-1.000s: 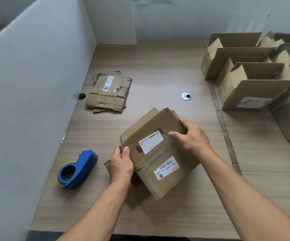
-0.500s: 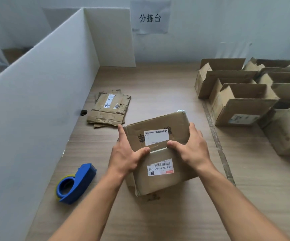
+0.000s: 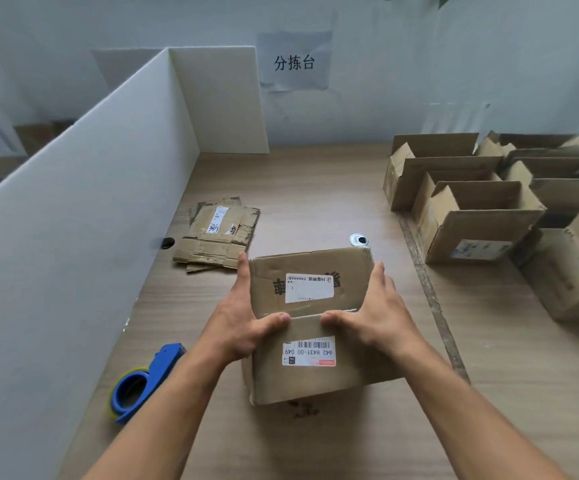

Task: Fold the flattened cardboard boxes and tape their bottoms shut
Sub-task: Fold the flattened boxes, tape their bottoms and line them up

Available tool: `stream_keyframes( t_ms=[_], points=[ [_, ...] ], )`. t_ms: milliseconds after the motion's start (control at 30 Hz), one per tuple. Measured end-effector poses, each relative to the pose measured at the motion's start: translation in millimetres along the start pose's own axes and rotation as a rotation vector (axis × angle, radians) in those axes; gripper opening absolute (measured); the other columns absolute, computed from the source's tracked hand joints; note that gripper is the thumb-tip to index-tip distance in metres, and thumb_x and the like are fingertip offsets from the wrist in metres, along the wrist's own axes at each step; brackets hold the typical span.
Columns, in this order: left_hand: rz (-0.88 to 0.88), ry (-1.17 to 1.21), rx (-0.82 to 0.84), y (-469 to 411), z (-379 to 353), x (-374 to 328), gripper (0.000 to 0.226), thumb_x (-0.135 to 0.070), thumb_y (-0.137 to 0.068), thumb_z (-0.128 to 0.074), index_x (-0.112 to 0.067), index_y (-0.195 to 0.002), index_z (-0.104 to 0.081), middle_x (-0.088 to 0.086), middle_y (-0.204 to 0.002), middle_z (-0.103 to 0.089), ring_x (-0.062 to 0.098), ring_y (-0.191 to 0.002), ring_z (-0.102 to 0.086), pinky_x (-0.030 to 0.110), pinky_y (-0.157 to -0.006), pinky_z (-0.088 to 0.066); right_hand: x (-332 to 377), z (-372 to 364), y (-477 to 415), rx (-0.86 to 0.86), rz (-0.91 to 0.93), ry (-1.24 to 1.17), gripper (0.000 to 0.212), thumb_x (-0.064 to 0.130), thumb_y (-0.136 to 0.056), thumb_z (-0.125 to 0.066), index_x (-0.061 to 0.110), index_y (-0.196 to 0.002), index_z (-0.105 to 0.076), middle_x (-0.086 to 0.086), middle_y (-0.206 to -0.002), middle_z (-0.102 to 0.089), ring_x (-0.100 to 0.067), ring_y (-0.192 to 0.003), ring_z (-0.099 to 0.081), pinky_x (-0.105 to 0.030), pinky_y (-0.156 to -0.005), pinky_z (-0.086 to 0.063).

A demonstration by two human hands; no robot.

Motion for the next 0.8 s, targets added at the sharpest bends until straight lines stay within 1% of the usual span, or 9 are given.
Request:
stream_keyframes(
  t_ms=[67,133,233,300,400,500,633,700,800],
  points=[
    [-0.039,0.037,0.021,-3,4,5,0.122,-0.045,-0.08,-0.078,-0.045,-0.149,0.023,-0.017,-0.142,-0.043,0.005,-0.124,-0.046,0.025,-0.112,-0.033,2,8,-2,-0.063,0.089,-0.069,0.12,0.061,-0.059,-0.087,0.015,-0.15,-0.023,-0.006,-0.135,-0.046,-0.025,-0.125,-0.048,-0.037,-0.104,-0.041],
    [-0.089,0.159,0.011,-6,11,9,0.113,-0.053,-0.075,-0.076,-0.058,-0.149,0.01,-0.028,-0.145,-0.038,0.004,-0.133,-0.045,0.038,-0.115,-0.037,-3,16,-3,-0.077,0.148,-0.147,0.095,0.052,-0.068,-0.085,0.024,-0.144,-0.036,0.001,-0.125,-0.055,-0.018,-0.113,-0.054,-0.034,-0.097,-0.045],
    [-0.137,0.422,-0.118,-3,24,11,0.08,-0.04,-0.081,-0.069,-0.055,-0.146,-0.024,-0.029,-0.149,-0.037,-0.005,-0.138,-0.039,0.036,-0.116,-0.038,-15,22,-5,0.002,0.042,-0.623,0.065,0.061,-0.08,-0.07,0.044,-0.137,-0.045,0.002,-0.126,-0.062,-0.02,-0.108,-0.064,-0.05,-0.093,-0.054],
    [-0.141,0.494,-0.178,3,24,6,0.067,-0.04,-0.086,-0.066,-0.05,-0.145,-0.037,-0.021,-0.149,-0.044,-0.003,-0.136,-0.043,0.029,-0.11,-0.042,-19,23,-3,0.043,-0.095,-0.847,0.05,0.064,-0.09,-0.05,0.042,-0.135,-0.047,-0.004,-0.122,-0.062,-0.025,-0.106,-0.064,-0.053,-0.087,-0.055],
    [-0.071,0.563,-0.233,6,21,11,0.065,-0.057,-0.091,-0.059,-0.04,-0.15,-0.038,-0.019,-0.142,-0.049,-0.012,-0.126,-0.047,0.016,-0.102,-0.043,-33,14,-3,0.132,-0.304,-0.944,0.063,0.075,-0.091,-0.034,0.031,-0.132,-0.054,-0.019,-0.106,-0.065,-0.031,-0.101,-0.065,-0.051,-0.085,-0.054],
    [-0.02,0.573,-0.152,2,17,17,0.074,-0.062,-0.082,-0.059,-0.029,-0.147,-0.047,-0.013,-0.142,-0.055,0.0,-0.131,-0.048,0.037,-0.114,-0.039,-43,-1,3,0.281,-0.404,-0.849,0.054,0.069,-0.093,-0.044,0.026,-0.112,-0.071,-0.016,-0.112,-0.069,-0.028,-0.098,-0.065,-0.042,-0.074,-0.055],
    [-0.029,0.667,-0.048,3,15,28,0.063,-0.02,-0.077,-0.058,-0.024,-0.14,-0.052,-0.002,-0.133,-0.064,0.017,-0.127,-0.056,0.041,-0.102,-0.045,-44,0,4,0.327,-0.193,-1.006,0.027,0.027,-0.1,-0.05,0.026,-0.118,-0.07,-0.004,-0.117,-0.069,-0.021,-0.087,-0.063,-0.036,-0.07,-0.053],
    [-0.033,0.716,-0.048,7,14,33,0.069,-0.025,-0.075,-0.062,-0.026,-0.143,-0.049,0.002,-0.128,-0.062,0.022,-0.124,-0.057,0.042,-0.099,-0.046,-45,3,5,0.3,-0.134,-1.127,0.03,0.021,-0.099,-0.048,0.024,-0.124,-0.066,-0.001,-0.115,-0.069,-0.021,-0.094,-0.062,-0.038,-0.076,-0.052],
    [-0.016,0.651,-0.012,15,3,38,0.071,-0.046,-0.076,-0.066,-0.035,-0.144,-0.047,-0.002,-0.126,-0.063,0.017,-0.119,-0.059,0.038,-0.1,-0.046,-52,-1,7,0.205,-0.126,-1.183,0.032,0.037,-0.1,-0.046,0.022,-0.119,-0.067,-0.001,-0.106,-0.066,-0.023,-0.097,-0.06,-0.045,-0.087,-0.048]
  ],
)
Point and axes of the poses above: each hand's wrist, its own y-axis away from the middle knuckle, its own z-axis out of the back of the hand, x = y × z, the point moved 8 cm from there along -y, towards the middle knuckle
